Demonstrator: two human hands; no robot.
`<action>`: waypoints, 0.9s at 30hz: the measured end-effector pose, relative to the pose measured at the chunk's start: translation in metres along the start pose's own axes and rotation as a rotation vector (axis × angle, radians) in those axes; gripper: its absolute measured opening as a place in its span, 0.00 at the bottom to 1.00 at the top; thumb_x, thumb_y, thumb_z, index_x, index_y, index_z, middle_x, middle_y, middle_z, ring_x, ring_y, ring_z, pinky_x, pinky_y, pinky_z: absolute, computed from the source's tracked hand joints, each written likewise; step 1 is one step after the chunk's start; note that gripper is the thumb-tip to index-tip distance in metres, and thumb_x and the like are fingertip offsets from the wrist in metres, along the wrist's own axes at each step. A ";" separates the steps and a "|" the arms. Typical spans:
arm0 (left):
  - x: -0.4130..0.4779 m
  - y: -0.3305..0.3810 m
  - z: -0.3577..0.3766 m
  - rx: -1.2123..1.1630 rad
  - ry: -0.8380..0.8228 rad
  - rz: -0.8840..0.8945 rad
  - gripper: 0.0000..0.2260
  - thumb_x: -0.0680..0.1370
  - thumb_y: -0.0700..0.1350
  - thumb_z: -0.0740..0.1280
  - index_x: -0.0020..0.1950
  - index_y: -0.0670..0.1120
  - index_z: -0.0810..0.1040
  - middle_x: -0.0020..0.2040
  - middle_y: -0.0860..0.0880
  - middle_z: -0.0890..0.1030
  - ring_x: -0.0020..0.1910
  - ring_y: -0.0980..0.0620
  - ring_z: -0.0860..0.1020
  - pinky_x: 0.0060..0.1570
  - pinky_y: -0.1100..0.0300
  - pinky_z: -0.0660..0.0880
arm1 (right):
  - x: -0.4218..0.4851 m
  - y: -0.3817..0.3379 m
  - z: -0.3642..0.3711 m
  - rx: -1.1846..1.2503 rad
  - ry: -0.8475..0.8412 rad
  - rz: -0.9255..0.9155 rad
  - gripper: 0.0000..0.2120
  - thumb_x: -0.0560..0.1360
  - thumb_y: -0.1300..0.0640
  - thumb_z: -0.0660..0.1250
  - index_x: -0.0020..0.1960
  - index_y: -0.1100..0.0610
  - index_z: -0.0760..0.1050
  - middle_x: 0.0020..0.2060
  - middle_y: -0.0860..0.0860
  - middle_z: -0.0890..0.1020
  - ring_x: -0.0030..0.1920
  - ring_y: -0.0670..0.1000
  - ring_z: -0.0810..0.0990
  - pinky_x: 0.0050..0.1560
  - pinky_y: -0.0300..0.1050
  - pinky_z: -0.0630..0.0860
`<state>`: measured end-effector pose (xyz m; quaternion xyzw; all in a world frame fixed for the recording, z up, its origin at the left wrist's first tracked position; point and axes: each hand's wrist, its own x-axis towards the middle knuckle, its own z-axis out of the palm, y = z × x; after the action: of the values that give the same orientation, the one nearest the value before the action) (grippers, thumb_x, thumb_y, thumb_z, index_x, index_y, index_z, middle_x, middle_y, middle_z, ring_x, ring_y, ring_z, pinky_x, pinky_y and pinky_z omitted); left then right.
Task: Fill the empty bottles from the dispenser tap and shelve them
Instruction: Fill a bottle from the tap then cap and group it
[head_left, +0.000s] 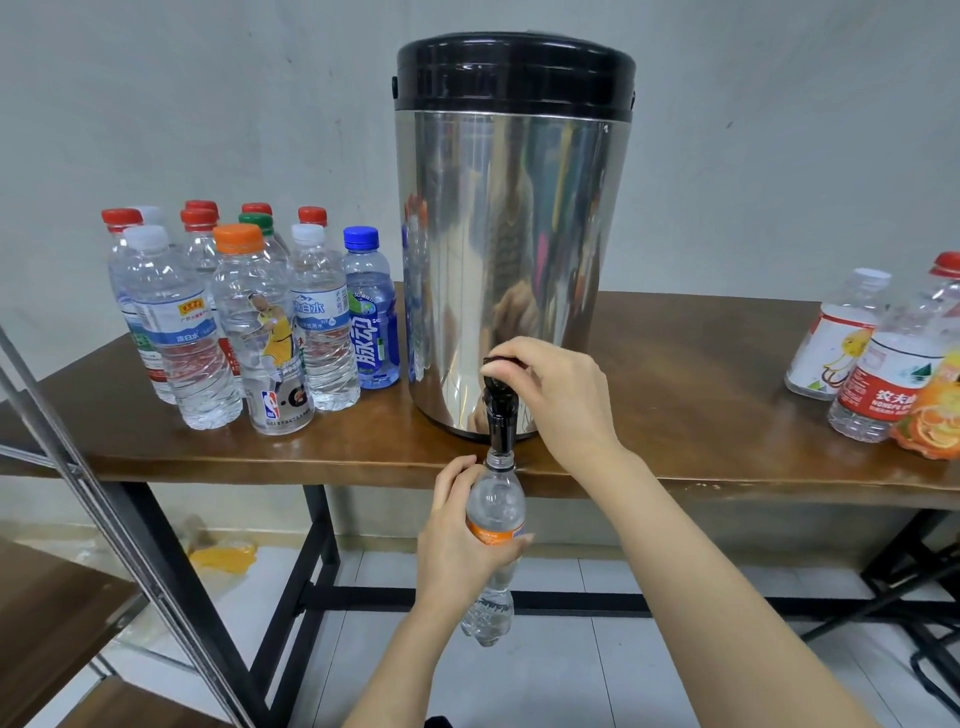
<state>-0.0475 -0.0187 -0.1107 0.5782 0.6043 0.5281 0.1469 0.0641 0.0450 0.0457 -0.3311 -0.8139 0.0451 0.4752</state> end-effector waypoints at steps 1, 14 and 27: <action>0.000 0.001 0.000 0.001 0.000 0.003 0.35 0.59 0.54 0.83 0.59 0.65 0.67 0.67 0.69 0.64 0.61 0.72 0.68 0.49 0.77 0.68 | -0.004 0.003 -0.001 0.051 0.003 0.043 0.05 0.77 0.48 0.67 0.47 0.47 0.81 0.34 0.37 0.78 0.37 0.40 0.75 0.38 0.38 0.71; -0.016 0.002 -0.009 0.004 -0.093 -0.035 0.33 0.61 0.49 0.82 0.61 0.65 0.73 0.73 0.73 0.58 0.61 0.77 0.67 0.51 0.72 0.71 | -0.069 0.104 0.000 -0.441 -0.460 0.439 0.17 0.84 0.50 0.56 0.70 0.51 0.72 0.70 0.49 0.72 0.62 0.55 0.66 0.63 0.47 0.67; -0.035 0.007 -0.059 -0.082 0.044 -0.142 0.37 0.59 0.47 0.84 0.60 0.69 0.71 0.54 0.67 0.80 0.53 0.63 0.80 0.51 0.65 0.76 | -0.053 0.018 -0.029 0.202 -0.083 0.147 0.09 0.76 0.62 0.70 0.55 0.54 0.81 0.49 0.40 0.80 0.51 0.41 0.75 0.51 0.28 0.68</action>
<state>-0.0797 -0.0776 -0.0967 0.5158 0.6247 0.5532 0.1942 0.1134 0.0210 0.0152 -0.3383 -0.7976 0.1751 0.4676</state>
